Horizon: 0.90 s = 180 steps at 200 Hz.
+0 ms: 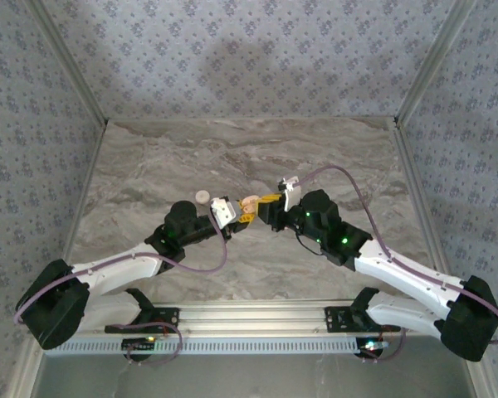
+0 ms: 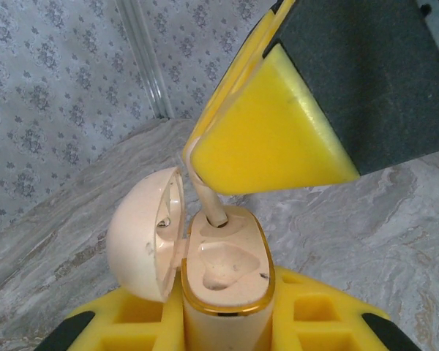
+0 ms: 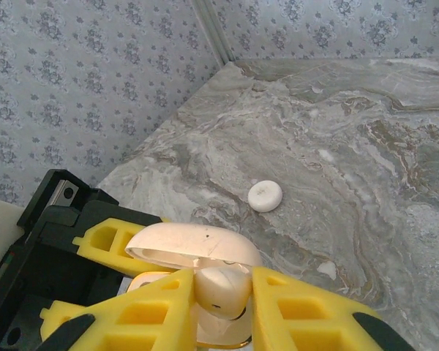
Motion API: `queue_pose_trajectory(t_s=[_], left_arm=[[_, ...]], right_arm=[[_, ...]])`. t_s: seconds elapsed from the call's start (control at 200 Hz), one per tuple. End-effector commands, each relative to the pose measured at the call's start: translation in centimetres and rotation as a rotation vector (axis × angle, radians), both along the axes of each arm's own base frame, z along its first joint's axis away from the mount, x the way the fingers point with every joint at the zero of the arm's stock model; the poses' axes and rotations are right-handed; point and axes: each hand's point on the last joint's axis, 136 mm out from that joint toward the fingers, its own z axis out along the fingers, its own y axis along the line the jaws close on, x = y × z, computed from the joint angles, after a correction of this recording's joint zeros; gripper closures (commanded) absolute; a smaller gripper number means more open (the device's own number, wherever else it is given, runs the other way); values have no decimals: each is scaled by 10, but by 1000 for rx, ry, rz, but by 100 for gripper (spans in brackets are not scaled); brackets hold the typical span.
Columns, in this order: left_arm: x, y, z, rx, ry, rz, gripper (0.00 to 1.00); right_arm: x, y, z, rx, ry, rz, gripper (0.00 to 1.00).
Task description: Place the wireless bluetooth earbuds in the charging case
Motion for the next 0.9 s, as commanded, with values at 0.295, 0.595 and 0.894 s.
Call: queue_pose_trajectory(t_s=[0.295,0.595,0.894], left_arm=[[3,4,48,-114,-91,38,87],[5,4,48,-111,-97,50,87],[5,4,50,-106,-110,50,87]], right_arm=[[-7,3,-19,-107,12,6,75],[-9,9,-17,-106,11,13,75],[-8,14,-16,-96,16,20,73]])
